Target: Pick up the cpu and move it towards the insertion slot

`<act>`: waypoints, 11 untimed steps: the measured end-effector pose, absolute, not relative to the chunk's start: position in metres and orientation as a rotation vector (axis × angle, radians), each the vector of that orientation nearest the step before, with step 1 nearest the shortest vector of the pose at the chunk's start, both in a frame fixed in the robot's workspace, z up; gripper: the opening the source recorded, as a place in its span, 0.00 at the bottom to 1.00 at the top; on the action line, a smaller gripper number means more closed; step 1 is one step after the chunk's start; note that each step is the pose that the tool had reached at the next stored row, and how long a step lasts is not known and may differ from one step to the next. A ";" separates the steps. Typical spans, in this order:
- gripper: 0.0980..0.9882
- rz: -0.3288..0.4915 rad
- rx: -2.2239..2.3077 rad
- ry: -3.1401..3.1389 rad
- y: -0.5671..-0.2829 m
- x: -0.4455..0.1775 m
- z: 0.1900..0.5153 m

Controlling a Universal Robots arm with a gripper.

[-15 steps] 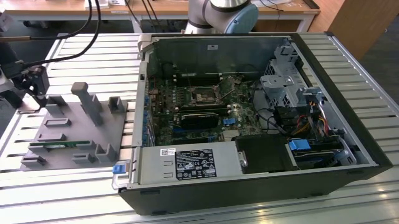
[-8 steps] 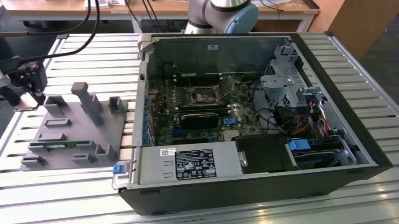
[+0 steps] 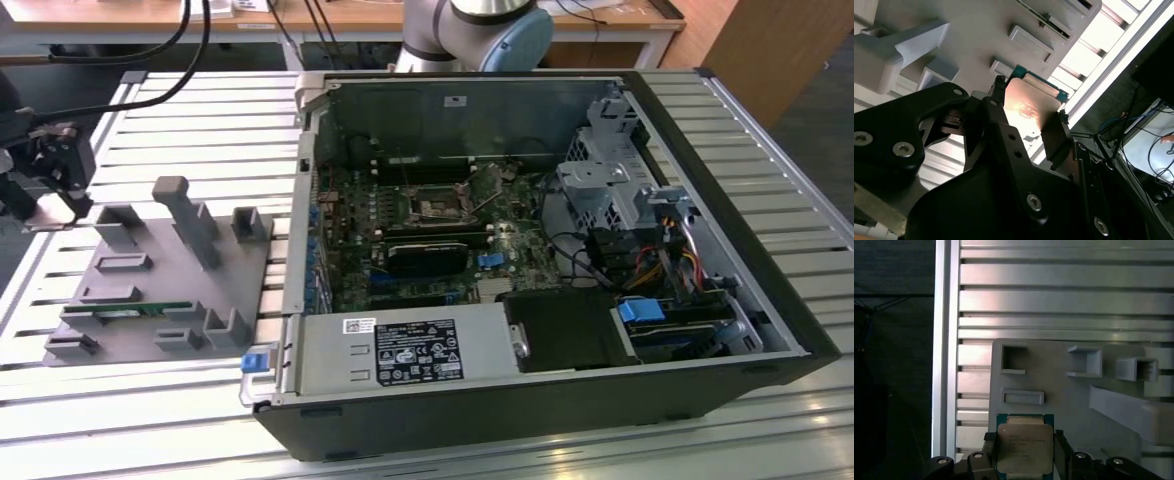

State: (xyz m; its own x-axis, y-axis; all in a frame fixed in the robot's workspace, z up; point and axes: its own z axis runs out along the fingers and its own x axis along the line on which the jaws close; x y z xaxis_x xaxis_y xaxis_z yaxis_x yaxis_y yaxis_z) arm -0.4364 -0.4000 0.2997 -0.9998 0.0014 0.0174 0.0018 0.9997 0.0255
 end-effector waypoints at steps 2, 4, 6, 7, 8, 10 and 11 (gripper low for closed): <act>0.50 -0.040 -0.003 -3.124 -0.400 -0.436 0.302; 0.50 -0.040 -0.002 -3.124 -0.400 -0.436 0.305; 0.50 -0.040 -0.002 -3.124 -0.400 -0.436 0.308; 0.50 -0.040 -0.002 -3.124 -0.400 -0.436 0.310; 0.50 -0.040 -0.002 -3.124 -0.400 -0.436 0.312; 0.50 -0.040 -0.002 -3.124 -0.400 -0.436 0.315; 0.50 -0.040 -0.002 -3.124 -0.400 -0.436 0.316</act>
State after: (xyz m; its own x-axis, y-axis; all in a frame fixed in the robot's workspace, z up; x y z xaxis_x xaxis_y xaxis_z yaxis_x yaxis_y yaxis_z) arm -0.4364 -0.4000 0.3162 -0.9998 0.0014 0.0174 0.0018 0.9997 0.0256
